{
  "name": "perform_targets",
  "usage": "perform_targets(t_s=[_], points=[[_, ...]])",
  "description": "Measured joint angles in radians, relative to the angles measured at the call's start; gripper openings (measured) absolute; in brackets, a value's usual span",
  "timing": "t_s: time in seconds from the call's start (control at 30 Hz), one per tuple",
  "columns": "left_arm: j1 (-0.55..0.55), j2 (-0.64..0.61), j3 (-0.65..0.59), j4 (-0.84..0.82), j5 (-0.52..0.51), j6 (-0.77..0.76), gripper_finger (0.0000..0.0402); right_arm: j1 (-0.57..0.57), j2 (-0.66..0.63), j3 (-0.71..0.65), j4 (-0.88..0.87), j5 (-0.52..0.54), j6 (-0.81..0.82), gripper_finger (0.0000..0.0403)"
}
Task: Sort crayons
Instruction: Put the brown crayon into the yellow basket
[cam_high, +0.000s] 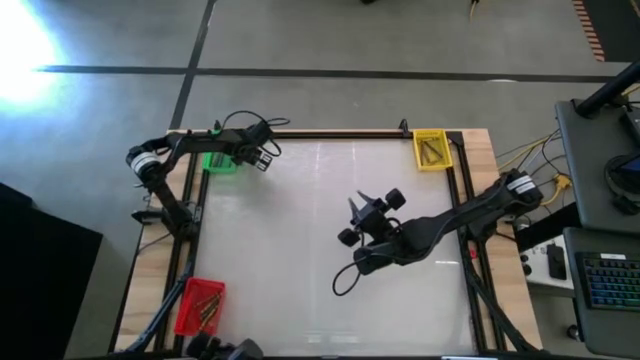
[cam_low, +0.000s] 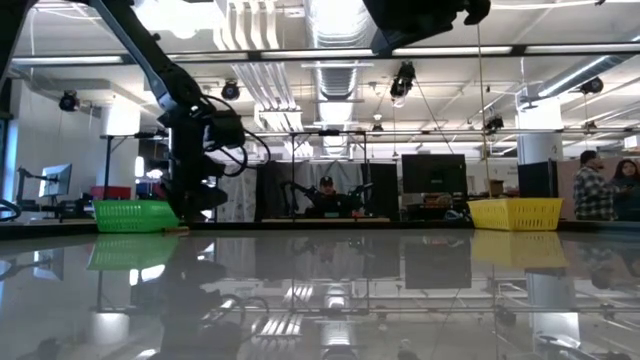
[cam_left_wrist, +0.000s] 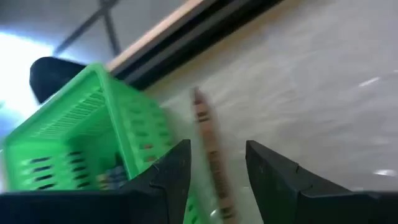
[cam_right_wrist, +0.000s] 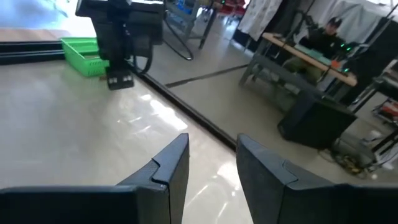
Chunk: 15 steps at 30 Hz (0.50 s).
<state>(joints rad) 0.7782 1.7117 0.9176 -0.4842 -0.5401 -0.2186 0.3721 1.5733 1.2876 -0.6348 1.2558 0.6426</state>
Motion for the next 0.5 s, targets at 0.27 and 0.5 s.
perform_targets(t_s=[0.27, 0.5], points=[[0.023, -0.001, -0.003, -0.003, 0.050, -0.009, 0.0137, -0.011, -0.013, -0.004, -0.017, 0.034, -0.007, 0.0123], [0.062, 0.004, -0.002, 0.010, 0.060, -0.007, 0.0137, -0.011, -0.013, -0.007, -0.015, 0.029, -0.003, 0.0123]])
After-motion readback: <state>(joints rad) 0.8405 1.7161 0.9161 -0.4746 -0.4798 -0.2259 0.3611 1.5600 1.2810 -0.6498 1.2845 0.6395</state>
